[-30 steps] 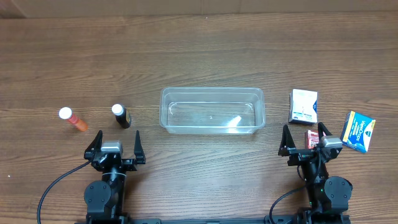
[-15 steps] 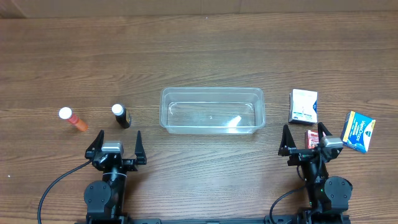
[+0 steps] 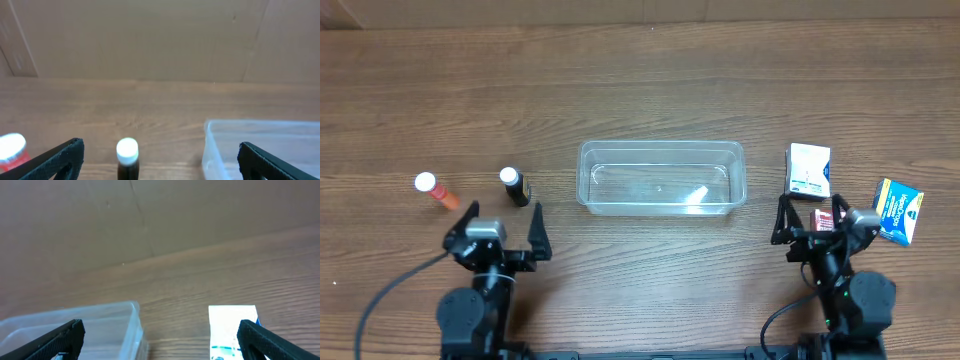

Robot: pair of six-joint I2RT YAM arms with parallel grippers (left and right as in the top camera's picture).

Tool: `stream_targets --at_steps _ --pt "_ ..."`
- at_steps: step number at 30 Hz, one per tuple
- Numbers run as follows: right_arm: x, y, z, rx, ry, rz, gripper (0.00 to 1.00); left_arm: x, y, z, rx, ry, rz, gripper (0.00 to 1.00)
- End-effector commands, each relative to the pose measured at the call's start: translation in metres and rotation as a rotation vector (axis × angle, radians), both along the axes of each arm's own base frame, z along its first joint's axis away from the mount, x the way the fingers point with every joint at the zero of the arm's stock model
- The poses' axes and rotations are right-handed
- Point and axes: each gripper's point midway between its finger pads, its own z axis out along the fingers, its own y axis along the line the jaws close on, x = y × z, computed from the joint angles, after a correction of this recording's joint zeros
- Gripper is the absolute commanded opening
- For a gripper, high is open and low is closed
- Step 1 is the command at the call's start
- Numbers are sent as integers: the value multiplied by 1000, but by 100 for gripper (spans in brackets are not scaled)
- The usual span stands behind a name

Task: Pack container
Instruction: 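Move the left gripper to the black bottle and grasp it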

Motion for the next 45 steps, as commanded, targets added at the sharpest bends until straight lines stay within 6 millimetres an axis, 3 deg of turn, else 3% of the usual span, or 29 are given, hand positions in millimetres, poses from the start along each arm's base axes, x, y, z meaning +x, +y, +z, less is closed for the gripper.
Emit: stream_targets --at_steps 1,6,11,15,20,28,33,40,45 --pt "8 2 40 9 19 9 100 11 1 37 -17 36 3 100" --pt "34 2 55 13 195 9 100 39 1 53 -19 239 5 100" --pt "59 -3 59 17 401 -5 100 59 1 53 -20 468 6 100" --pt "69 -10 41 31 639 -25 100 63 0 44 -23 654 5 100" --pt "63 -13 11 28 906 -22 100 52 -4 34 -35 803 -18 100" --pt "63 -13 -1 26 956 -18 100 53 0 30 -93 840 23 100" --pt "64 -13 -1 26 956 -18 100 64 8 9 -114 972 58 100" --pt "64 -13 -1 26 956 -18 100 98 14 -27 -115 1124 68 100" --pt "64 -13 -1 26 956 -18 100 106 15 -67 -97 1245 53 100"
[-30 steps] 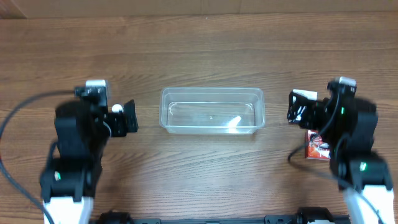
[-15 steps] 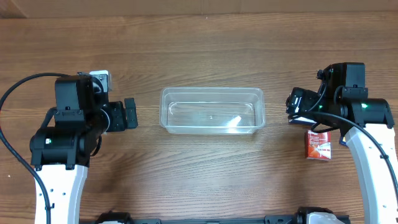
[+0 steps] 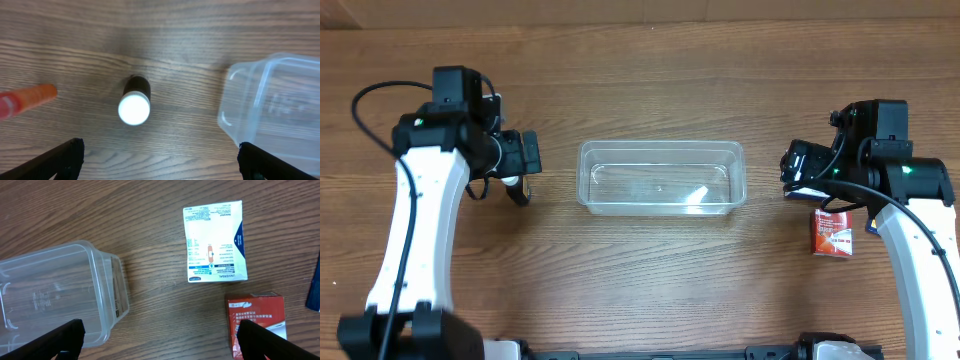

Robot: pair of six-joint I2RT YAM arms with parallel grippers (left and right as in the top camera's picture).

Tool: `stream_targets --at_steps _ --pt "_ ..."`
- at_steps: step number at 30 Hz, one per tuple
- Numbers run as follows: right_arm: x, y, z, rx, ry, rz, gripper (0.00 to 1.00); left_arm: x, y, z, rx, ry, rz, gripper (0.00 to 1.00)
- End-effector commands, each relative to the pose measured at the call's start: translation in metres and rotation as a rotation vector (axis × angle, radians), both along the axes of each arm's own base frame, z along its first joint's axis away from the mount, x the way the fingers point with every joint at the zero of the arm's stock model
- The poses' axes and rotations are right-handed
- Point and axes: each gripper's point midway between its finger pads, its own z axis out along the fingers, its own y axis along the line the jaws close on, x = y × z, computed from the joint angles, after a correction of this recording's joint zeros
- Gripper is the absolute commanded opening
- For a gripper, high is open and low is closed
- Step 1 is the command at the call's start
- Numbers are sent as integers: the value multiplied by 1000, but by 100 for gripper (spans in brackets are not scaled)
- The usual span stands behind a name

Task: Pack container
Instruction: 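Move the left gripper to the black bottle and grasp it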

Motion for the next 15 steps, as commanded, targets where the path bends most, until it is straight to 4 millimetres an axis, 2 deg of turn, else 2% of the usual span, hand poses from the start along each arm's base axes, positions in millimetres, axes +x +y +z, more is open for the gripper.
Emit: stream_targets --at_steps 1,9,13,15 --pt "6 -1 16 0 -49 2 100 9 1 -20 -10 61 -12 100" --pt "6 -1 15 0 -48 2 100 11 6 -58 12 172 -12 100" --pt "6 -1 15 1 -48 2 100 10 9 -69 12 205 -6 100" --pt "7 -1 15 0 -47 2 100 12 12 -72 15 208 0 96"
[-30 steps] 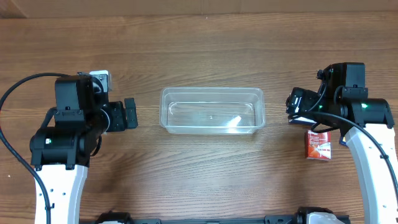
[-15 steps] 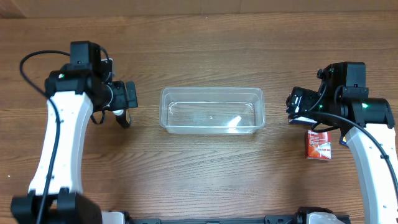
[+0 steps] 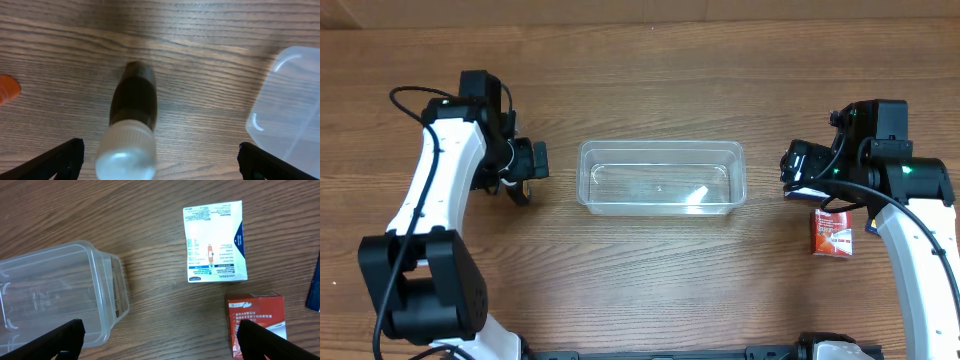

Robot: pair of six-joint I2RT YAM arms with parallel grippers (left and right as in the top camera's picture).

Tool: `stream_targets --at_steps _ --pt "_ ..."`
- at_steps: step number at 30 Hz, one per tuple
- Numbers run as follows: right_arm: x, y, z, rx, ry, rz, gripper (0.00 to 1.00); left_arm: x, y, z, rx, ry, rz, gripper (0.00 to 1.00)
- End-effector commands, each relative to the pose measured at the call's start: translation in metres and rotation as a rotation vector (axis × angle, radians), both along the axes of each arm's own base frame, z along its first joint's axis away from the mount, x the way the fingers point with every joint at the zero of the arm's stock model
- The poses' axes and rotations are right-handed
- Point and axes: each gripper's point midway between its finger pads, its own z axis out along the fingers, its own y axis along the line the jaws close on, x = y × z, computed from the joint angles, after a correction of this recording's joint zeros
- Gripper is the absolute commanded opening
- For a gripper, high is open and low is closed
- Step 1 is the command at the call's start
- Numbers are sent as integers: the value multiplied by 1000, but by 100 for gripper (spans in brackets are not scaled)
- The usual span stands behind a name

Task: Pack container
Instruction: 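Move the left gripper to the black bottle and grasp it, then carry the black bottle into the container's left end and release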

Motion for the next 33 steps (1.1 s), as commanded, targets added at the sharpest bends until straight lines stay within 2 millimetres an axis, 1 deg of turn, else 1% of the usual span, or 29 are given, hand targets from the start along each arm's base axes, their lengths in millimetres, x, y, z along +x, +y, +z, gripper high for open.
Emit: stream_targets --at_steps 1,5,7,8,11,13,15,17,21,27,31,33 --pt "6 -1 15 0 -47 2 100 9 10 -2 21 -8 0 95" --pt "6 -1 15 0 -47 2 100 9 12 -4 31 -4 1 78" --pt "6 -1 15 0 -47 2 100 9 18 -4 64 -1 3 63" --pt "6 -1 15 0 -47 2 100 8 21 -4 79 0 4 58" --pt "6 -1 15 0 -47 2 100 8 22 -4 89 2 5 56" --pt "6 -1 15 0 -47 2 100 8 23 -4 90 2 5 53" --pt "6 -1 15 0 -47 2 100 8 22 -4 90 2 5 47" --pt "6 -1 15 0 -47 2 100 8 22 -4 90 1 5 45" --pt "6 -1 15 0 -47 2 100 9 23 -4 90 -3 5 34" --pt "6 -1 15 0 -46 2 100 9 23 -4 90 -3 5 28" --pt "6 -1 15 0 -46 2 100 13 23 -4 91 -18 6 22" --pt "6 -1 15 0 -47 2 100 14 22 -3 92 -25 4 15"
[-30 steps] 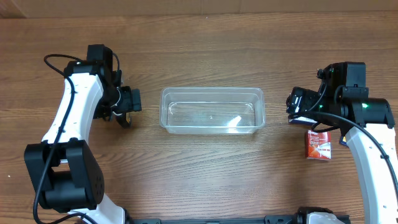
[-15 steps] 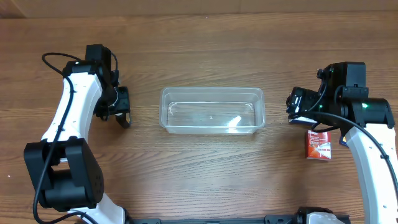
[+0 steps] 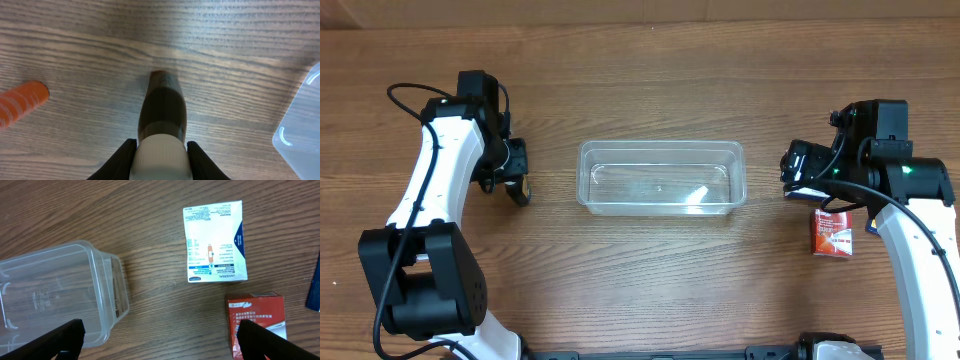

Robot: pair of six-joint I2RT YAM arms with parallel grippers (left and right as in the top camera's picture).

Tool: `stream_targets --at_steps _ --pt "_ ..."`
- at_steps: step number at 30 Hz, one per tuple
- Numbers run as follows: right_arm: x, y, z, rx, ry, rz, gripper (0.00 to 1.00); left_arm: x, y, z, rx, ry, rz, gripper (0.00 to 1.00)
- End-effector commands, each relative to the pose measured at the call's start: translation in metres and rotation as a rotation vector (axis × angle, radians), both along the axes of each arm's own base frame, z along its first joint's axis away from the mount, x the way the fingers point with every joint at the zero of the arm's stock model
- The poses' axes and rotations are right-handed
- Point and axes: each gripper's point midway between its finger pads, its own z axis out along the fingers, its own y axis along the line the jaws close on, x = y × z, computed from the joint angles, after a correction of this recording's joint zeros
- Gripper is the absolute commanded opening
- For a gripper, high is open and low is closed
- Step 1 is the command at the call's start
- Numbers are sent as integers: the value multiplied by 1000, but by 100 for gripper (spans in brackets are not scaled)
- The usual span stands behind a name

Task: Pack container
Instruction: 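Carry the black bottle into the container's left end and release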

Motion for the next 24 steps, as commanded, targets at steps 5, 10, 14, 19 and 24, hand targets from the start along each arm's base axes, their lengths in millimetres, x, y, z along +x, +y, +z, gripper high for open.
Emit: stream_targets --at_steps 5,10,14,19,24 --pt "6 -1 15 0 -47 2 100 19 -5 25 8 -62 0 4" --pt "6 -1 15 0 -47 2 100 37 -30 93 3 -217 -58 4" --pt "6 -1 15 0 -47 2 100 41 -65 157 -18 -370 -116 4" --pt "6 -1 15 0 -47 2 100 30 -115 186 -78 -443 -141 4" --pt "6 -1 15 1 -47 1 100 17 -149 165 -111 -356 -120 4"
